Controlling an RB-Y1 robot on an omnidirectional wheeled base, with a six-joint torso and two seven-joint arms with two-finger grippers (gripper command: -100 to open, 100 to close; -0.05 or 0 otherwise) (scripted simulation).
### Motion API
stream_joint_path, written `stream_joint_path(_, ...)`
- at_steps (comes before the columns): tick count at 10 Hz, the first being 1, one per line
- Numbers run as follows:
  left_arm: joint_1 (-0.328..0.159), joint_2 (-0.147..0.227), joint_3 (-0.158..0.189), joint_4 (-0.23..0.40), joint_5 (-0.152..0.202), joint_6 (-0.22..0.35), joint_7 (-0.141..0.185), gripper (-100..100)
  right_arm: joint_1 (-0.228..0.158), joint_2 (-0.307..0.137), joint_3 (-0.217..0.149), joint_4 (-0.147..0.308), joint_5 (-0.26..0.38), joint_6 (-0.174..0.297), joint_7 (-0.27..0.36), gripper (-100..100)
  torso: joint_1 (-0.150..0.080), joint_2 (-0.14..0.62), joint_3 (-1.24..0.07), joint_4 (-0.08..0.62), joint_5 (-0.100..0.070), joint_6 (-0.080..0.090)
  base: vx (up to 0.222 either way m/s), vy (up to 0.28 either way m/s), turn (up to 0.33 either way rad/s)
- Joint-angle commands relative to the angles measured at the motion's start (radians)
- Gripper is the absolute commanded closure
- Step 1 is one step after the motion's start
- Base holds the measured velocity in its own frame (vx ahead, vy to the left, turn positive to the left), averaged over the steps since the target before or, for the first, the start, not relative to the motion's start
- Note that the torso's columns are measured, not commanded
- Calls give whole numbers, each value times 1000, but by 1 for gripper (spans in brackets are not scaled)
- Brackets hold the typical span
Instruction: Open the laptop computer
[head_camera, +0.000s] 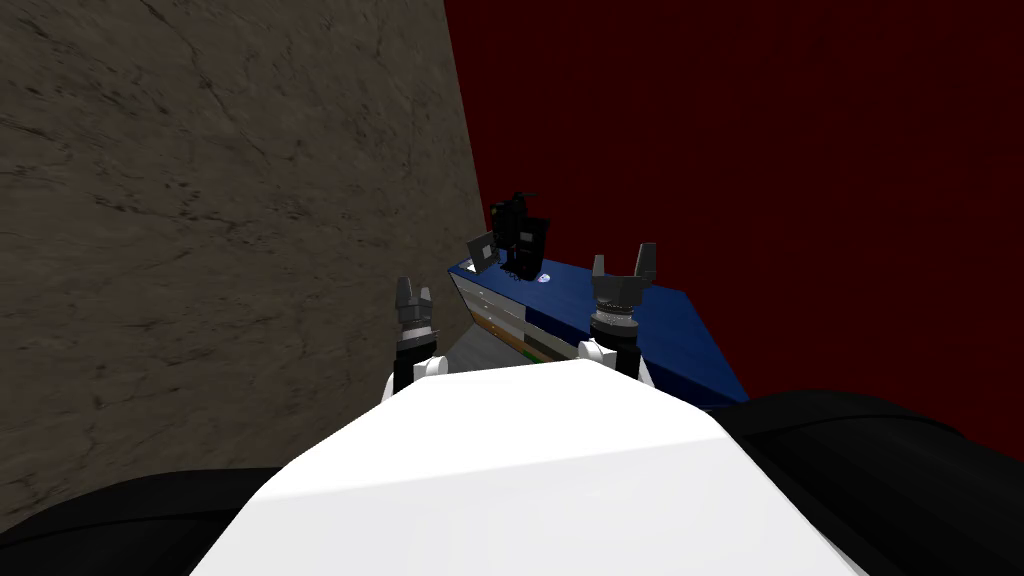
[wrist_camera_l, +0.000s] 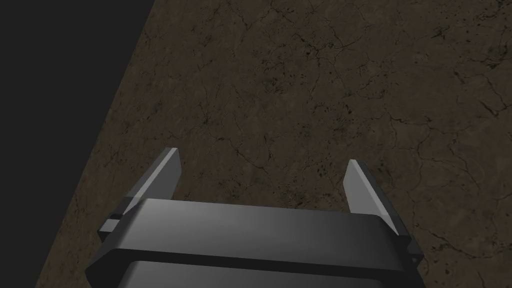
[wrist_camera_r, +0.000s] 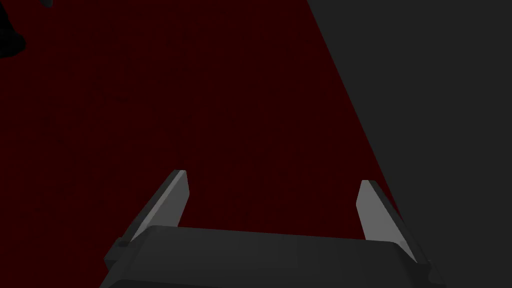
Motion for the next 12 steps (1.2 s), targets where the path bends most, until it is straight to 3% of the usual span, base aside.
stream_joint_path(1, 0, 0, 0, 0, 0, 0, 0, 0, 0, 0, 0, 0, 0, 0, 0, 0, 0, 40, -82, 41, 0, 0, 0, 0, 0)
stream_joint_path(9, 0, 0, 0, 0, 0, 0, 0, 0, 0, 0, 0, 0, 0, 0, 0, 0, 0, 618, -1234, 617, 0, 0, 0, 0, 0)
stream_joint_path(10, -14, 32, 0, 11, -3, 8, -1, -100, 0, 0, 0, 0, 0, 0, 0, 0, 0, 691, -1382, 691, 0, 0, 7, 3, 2)
stream_joint_path(12, -47, 75, 1, 37, -11, 25, -2, -100, 0, 0, 0, 0, 0, 0, 0, 0, 1, 734, -1471, 734, 0, 0, 6, 8, 1)
